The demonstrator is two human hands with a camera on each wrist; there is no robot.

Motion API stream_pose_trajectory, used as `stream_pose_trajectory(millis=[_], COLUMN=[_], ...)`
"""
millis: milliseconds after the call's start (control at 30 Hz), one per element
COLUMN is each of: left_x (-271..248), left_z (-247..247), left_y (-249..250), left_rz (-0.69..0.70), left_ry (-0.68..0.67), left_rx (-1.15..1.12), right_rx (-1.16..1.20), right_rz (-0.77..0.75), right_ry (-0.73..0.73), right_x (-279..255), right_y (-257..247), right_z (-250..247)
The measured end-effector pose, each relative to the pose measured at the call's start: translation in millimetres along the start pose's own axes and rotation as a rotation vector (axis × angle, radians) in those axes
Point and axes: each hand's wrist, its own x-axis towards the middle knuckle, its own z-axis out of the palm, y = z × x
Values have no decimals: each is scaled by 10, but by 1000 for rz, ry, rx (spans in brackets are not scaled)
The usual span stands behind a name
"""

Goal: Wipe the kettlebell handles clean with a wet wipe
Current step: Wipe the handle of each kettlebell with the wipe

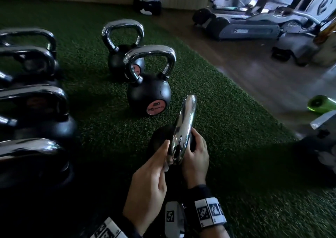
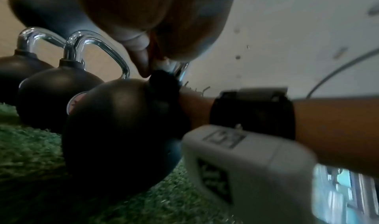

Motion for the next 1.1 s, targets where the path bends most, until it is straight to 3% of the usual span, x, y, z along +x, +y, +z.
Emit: stream_pose_trajectory(millis=[133, 233, 333, 400, 433, 567, 767, 867, 967, 1033, 1100], left_x=[52, 122, 209, 262, 275, 283, 293, 292, 330, 387, 439], left_z=[-40, -142, -270, -345, -376, -454, -481, -542, -634, -651, -592], left_y=[-35, -8, 70, 193, 267, 475, 575, 541, 504, 383, 109], left_rz=[0, -76, -206, -295, -345, -435, -379, -389, -293, -214, -173], left_ry=[-11, 11, 71, 118, 142, 192, 83, -102, -251, -209, -164], left_rx=[-38, -170, -409, -617, -730, -959, -849, -865, -865, -763, -513], right_rx=[-15, -6, -11, 0, 26, 190, 434, 551, 571, 553, 528], right_rz=[29, 75, 2, -143, -212, -304, -132, -10, -27, -49, -10], right_ry=[-48, -120, 55, 228, 248, -72, -293, -332, -266, -146, -15], right_x=[6, -8, -162, -342, -426, -635, -658, -652, -600, -473, -239], right_y=[-27, -93, -263, -473, -587, -953, -1029, -1081, -1086, -1038, -888], right_z=[-36, -146, -349, -506, -575, -748, -787, -870, -928, -923, -885])
